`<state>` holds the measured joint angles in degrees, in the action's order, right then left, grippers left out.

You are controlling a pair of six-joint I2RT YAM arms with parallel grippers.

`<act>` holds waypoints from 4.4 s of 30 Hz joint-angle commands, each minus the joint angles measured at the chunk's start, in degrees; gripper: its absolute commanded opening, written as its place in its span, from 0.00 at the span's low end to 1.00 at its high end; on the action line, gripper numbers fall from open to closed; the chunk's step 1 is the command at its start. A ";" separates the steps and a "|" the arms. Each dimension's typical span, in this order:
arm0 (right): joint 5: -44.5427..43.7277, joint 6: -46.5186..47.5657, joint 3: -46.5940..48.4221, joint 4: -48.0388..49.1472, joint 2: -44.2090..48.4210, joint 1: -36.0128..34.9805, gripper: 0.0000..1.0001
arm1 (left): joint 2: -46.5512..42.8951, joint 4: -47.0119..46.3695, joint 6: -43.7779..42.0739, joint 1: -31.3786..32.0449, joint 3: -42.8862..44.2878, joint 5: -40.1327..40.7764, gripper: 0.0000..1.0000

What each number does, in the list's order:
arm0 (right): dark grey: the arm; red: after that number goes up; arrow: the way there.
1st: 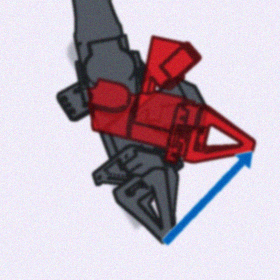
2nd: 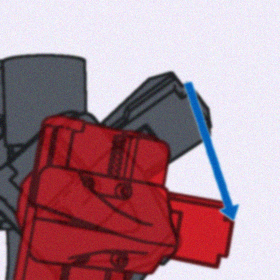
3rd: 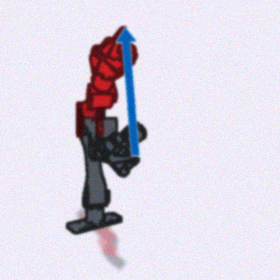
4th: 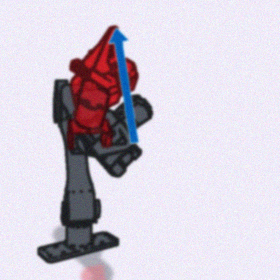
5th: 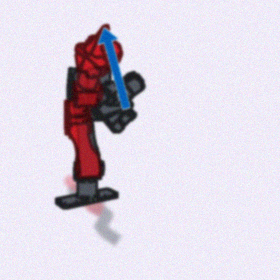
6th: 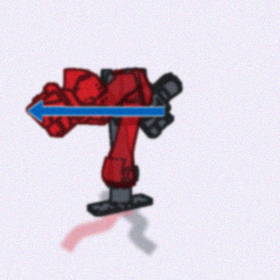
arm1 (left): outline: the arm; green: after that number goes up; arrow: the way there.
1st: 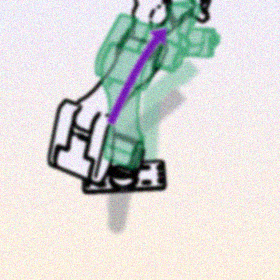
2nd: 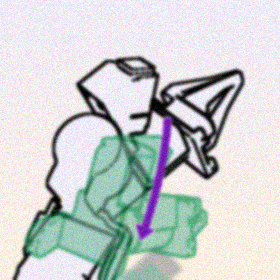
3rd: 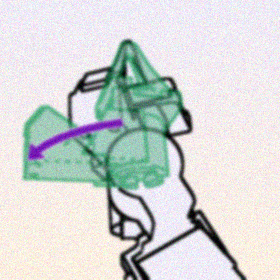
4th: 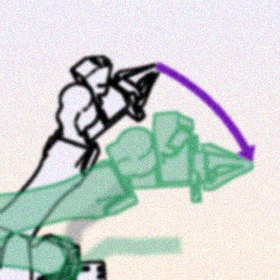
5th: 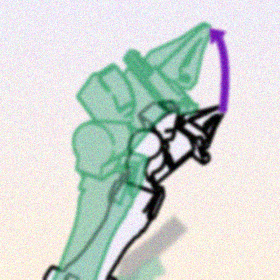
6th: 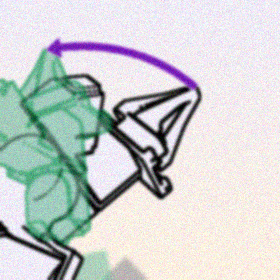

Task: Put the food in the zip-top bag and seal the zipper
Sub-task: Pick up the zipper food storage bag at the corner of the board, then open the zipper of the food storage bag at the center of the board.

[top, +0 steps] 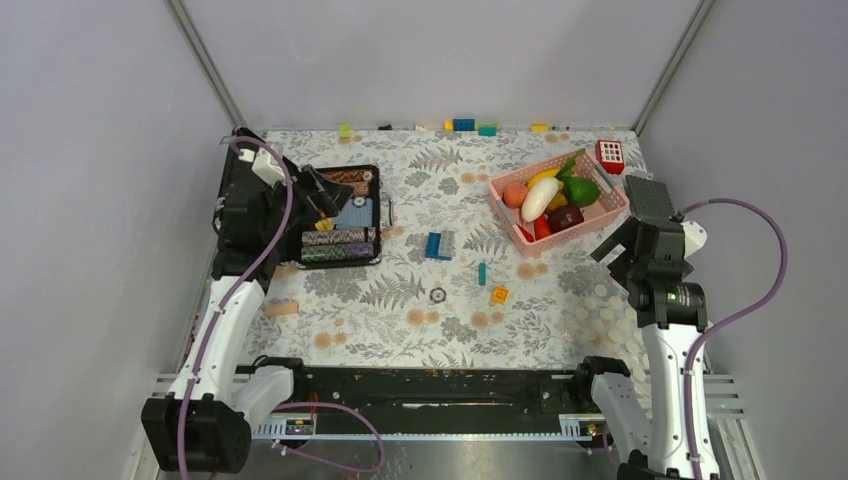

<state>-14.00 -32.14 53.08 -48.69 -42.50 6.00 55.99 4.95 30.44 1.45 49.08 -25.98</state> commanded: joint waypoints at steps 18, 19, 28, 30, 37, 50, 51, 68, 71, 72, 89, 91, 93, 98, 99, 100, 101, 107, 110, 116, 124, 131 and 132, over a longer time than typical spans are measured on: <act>3.11 7.41 -6.78 14.86 -32.58 6.77 0.98 | -2.36 -11.25 0.09 -0.02 -5.79 -4.99 0.99; 3.39 7.91 -6.76 15.71 -34.41 7.26 0.98 | -2.42 -11.32 0.12 0.00 -5.88 -4.91 0.99; 5.41 9.39 -5.93 20.03 -44.19 8.45 0.98 | -1.71 -11.68 -0.46 -0.03 -6.27 -3.76 0.99; 4.88 9.56 -5.48 19.86 -45.45 8.56 0.98 | -1.52 -11.33 -0.59 -0.05 -6.17 -2.76 0.99; 4.59 10.32 -6.52 20.98 -44.65 9.30 0.88 | -0.86 -9.63 -1.32 0.00 -5.54 -1.09 0.99; 3.67 10.24 -7.24 21.75 -44.24 10.43 0.27 | -1.34 -8.95 -2.18 -0.05 -5.83 1.82 0.99; 3.70 10.39 -7.42 21.98 -44.05 10.44 0.20 | -1.20 -8.66 -2.34 0.00 -5.73 2.14 0.99; 12.92 15.46 -10.05 20.84 -19.51 8.90 0.00 | -0.35 -9.20 -1.08 -0.02 -5.74 1.47 0.99; 13.66 15.59 -9.77 18.71 -12.44 6.74 0.00 | 0.76 -9.91 -0.13 -0.05 -5.51 -0.16 0.99; 13.80 15.69 -9.49 18.28 -10.39 5.67 0.00 | 1.13 -10.10 0.06 0.00 -5.37 -0.95 0.99; 31.40 37.09 -7.84 32.21 -3.25 -39.11 0.00 | 17.59 -8.31 14.51 6.68 1.64 -10.51 0.99; 29.12 38.57 -7.03 34.47 -6.69 -43.81 0.00 | 20.87 -7.66 16.61 8.17 3.19 -12.54 0.99; 26.13 40.32 -5.48 34.89 -10.39 -47.90 0.00 | 24.09 -7.07 18.78 10.14 4.43 -14.93 0.99; 21.06 44.06 -4.11 36.72 -16.11 -56.47 0.00 | 31.17 -6.75 23.11 14.77 6.09 -15.89 0.99; 20.50 44.45 -4.62 37.80 -16.71 -57.33 0.00 | 32.51 -6.79 23.53 16.02 6.49 -16.13 0.99; 20.08 44.72 -5.05 38.37 -17.00 -57.89 0.00 | 33.88 -6.77 23.97 17.21 7.00 -16.32 0.99; 19.74 44.95 -5.43 38.62 -17.18 -58.32 0.00 | 35.37 -6.79 24.35 18.42 7.58 -16.69 0.99; 22.69 43.95 -7.62 38.83 -16.79 -59.50 0.00 | 41.89 -14.93 29.18 22.36 10.45 -22.33 0.99; 27.22 42.96 -10.27 40.05 -15.26 -60.92 0.00 | 42.93 -16.93 29.99 22.96 10.60 -23.30 0.99; 32.82 42.23 -15.88 43.13 -12.18 -61.90 0.00 | 42.27 -16.99 30.14 22.98 6.03 -23.93 0.99; 29.74 42.43 -17.37 42.62 -10.46 -61.91 0.00 | 38.79 -13.60 29.73 22.91 -4.79 -22.71 0.98; 31.11 42.28 -17.27 42.58 -11.22 -61.90 0.00 | 37.87 -11.08 29.35 23.35 -4.37 -19.71 0.94; 31.02 42.56 -17.20 42.44 -11.42 -61.90 0.00 | 38.68 -11.09 29.40 23.60 -3.62 -20.64 0.94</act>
<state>16.19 10.31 35.77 -8.29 -53.93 -55.51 95.70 -5.23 60.03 24.53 43.05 -46.61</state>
